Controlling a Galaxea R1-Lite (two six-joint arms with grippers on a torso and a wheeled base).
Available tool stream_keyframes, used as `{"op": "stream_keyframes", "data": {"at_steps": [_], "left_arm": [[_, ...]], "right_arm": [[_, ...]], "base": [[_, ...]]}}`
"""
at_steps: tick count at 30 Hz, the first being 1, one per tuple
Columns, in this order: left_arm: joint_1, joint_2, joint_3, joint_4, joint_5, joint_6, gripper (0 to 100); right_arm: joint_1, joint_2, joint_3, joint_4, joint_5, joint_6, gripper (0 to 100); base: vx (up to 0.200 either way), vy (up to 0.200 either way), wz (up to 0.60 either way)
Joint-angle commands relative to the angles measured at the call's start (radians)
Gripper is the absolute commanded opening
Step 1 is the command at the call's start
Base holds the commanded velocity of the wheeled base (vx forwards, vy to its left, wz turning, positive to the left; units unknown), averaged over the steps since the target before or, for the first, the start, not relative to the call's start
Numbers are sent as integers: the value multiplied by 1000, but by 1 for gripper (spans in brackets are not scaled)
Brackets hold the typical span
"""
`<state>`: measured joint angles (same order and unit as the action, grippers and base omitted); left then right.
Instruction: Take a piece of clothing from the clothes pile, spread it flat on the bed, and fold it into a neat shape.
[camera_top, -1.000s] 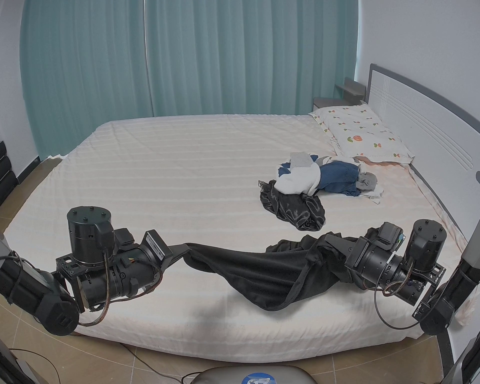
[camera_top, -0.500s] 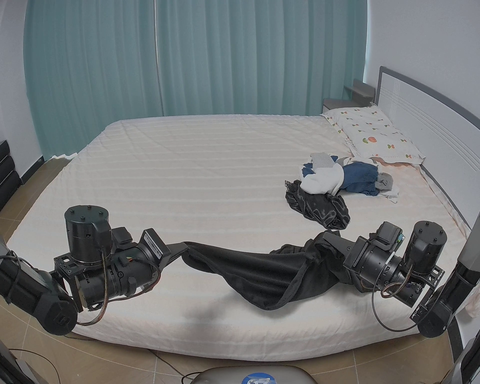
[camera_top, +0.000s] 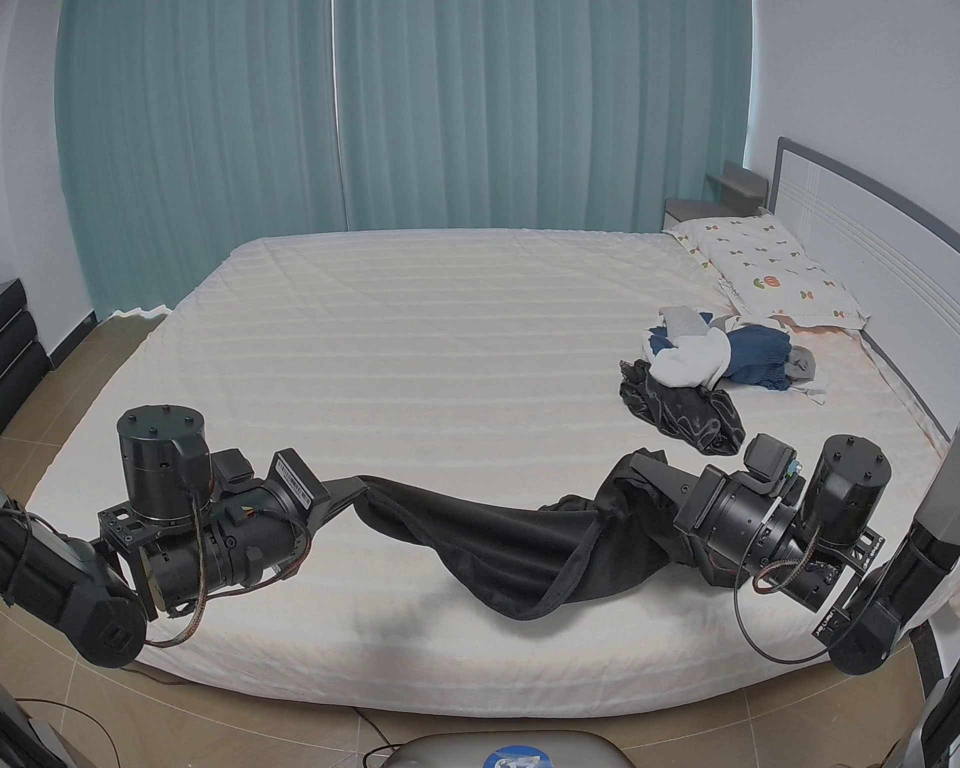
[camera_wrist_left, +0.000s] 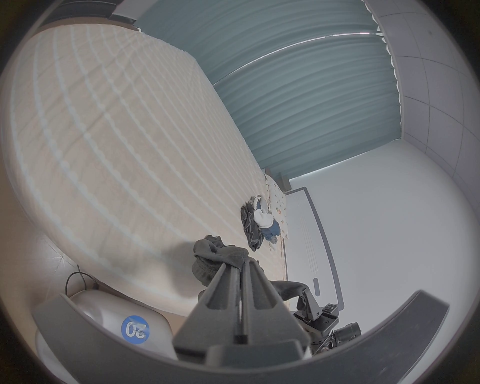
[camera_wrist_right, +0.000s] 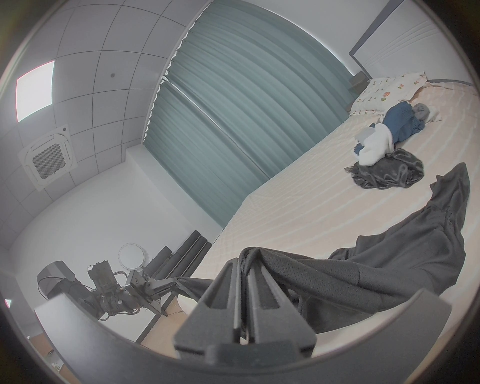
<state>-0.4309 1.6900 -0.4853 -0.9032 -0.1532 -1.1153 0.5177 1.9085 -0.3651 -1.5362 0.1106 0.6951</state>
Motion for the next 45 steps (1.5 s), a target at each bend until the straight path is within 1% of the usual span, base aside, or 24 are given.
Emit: {"op": "stream_keyframes", "data": {"at_steps": [1,6,12,18,23,25,29,30,33,35,38,39,40,41,42,43,45], "left_arm": [[7,-10,2,0,0,-1,0],[9,-33,8,0,0,-1,0],[9,-35,30,0,0,6,0],[6,-30,45,1,-12,8,0],[-17,-33,48,9,-14,9,0],[-40,-38,63,15,-12,15,0],[-52,-59,90,17,-14,31,0],[-75,-84,113,17,-12,35,0],[-81,-127,128,18,-12,43,0],[-89,-201,139,36,-12,45,0],[-89,-201,139,36,-12,45,0],[-97,-306,113,113,-12,45,0],[-98,-354,86,150,-12,46,0],[-100,-382,63,181,-12,45,0],[-100,-382,63,181,-12,45,0],[-94,-428,11,241,-11,54,0],[-83,-455,-55,294,-8,61,0]], "right_arm": [[22,-5,-15,4,0,0,0],[39,-6,-17,8,-2,-2,0],[33,-16,-9,11,-2,-2,0],[7,-52,32,33,1,-3,0],[10,-103,117,36,1,-3,0],[15,-132,152,28,1,-3,0],[24,-192,192,34,1,-2,0],[36,-243,222,39,1,-2,0],[41,-286,250,39,0,-3,0],[41,-347,275,39,0,-3,0],[41,-347,275,39,0,-3,0],[42,-457,290,65,0,-5,0],[42,-525,278,103,0,-8,0],[42,-575,262,142,1,-8,0],[42,-575,262,142,1,-8,0],[41,-672,187,235,1,-8,0],[38,-772,87,364,4,-8,0]], "base": [[0,200,0],[0,200,0],[0,200,0],[0,0,0],[-200,0,0],[-200,0,0],[-200,0,0],[-200,0,0],[-200,0,0],[0,0,0],[0,0,0],[0,0,0],[0,0,0],[0,0,0],[0,0,0],[0,0,0],[0,0,0]]}}
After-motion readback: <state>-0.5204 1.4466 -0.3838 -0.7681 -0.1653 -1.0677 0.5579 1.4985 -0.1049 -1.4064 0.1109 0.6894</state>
